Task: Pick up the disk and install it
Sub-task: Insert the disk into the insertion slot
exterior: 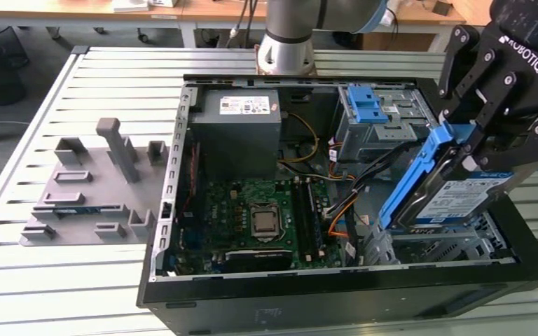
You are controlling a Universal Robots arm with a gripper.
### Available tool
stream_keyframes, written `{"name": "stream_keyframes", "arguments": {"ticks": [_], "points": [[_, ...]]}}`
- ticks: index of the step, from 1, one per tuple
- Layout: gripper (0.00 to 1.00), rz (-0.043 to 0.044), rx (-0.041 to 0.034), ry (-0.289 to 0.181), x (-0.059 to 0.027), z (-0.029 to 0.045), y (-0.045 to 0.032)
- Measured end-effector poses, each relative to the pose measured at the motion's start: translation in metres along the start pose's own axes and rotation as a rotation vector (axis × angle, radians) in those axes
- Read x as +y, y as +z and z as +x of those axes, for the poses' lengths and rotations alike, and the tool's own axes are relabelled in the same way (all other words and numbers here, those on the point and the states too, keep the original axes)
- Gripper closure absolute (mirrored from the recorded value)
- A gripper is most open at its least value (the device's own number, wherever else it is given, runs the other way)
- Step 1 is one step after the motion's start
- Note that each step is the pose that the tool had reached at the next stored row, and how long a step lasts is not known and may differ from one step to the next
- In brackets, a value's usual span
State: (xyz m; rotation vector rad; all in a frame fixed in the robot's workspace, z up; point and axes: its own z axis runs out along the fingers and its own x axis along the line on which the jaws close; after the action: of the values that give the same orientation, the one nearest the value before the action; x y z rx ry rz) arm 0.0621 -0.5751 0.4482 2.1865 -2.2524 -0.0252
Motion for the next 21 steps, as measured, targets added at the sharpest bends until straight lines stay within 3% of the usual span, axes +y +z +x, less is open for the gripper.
{"name": "stream_keyframes", "arguments": {"ticks": [21], "points": [[0.64,0.0,0.0,0.0,-0.0114,-0.0018,0.0082]]}}
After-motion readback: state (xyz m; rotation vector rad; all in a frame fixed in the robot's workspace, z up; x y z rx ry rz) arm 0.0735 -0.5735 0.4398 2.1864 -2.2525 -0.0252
